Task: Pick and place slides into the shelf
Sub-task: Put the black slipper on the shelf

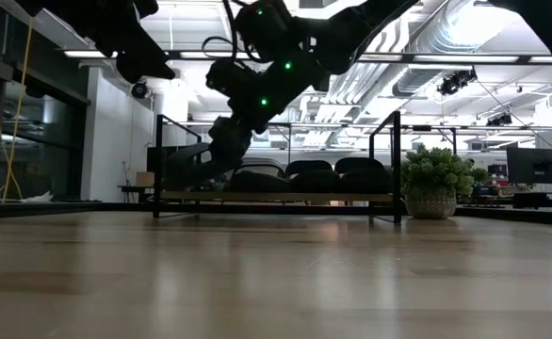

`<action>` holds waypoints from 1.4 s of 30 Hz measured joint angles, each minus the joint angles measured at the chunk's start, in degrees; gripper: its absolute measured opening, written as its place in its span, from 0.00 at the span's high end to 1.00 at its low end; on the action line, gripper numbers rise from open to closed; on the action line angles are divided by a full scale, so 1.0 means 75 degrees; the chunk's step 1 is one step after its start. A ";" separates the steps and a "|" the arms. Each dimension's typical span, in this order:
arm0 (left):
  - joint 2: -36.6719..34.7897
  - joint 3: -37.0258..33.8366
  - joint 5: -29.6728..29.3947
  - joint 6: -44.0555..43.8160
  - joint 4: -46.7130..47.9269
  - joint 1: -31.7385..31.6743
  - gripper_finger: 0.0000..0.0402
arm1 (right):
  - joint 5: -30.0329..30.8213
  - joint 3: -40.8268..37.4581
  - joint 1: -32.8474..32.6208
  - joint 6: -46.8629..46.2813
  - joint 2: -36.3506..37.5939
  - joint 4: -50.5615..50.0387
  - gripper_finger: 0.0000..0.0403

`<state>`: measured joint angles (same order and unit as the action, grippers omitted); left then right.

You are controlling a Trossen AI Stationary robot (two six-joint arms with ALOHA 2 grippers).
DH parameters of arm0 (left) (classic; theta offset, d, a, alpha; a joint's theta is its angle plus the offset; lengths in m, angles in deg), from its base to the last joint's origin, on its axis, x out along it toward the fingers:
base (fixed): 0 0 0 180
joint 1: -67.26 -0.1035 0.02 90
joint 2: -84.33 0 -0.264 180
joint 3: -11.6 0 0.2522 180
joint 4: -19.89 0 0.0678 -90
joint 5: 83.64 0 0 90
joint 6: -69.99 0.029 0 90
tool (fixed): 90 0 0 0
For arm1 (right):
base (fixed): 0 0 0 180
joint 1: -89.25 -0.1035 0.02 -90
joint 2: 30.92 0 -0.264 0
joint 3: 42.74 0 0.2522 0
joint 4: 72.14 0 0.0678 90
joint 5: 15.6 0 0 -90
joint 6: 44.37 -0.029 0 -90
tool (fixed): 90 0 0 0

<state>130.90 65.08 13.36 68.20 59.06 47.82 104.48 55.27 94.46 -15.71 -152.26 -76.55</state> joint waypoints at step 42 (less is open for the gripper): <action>0.0000 0.0000 -0.0020 -0.0009 0.0003 0.0000 0.54 | 0.2495 0.0009 -0.0252 -0.1451 -0.0032 -0.0190 1.00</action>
<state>130.90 65.08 13.21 68.14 59.08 47.82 123.20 55.34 92.57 -26.60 -152.50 -77.97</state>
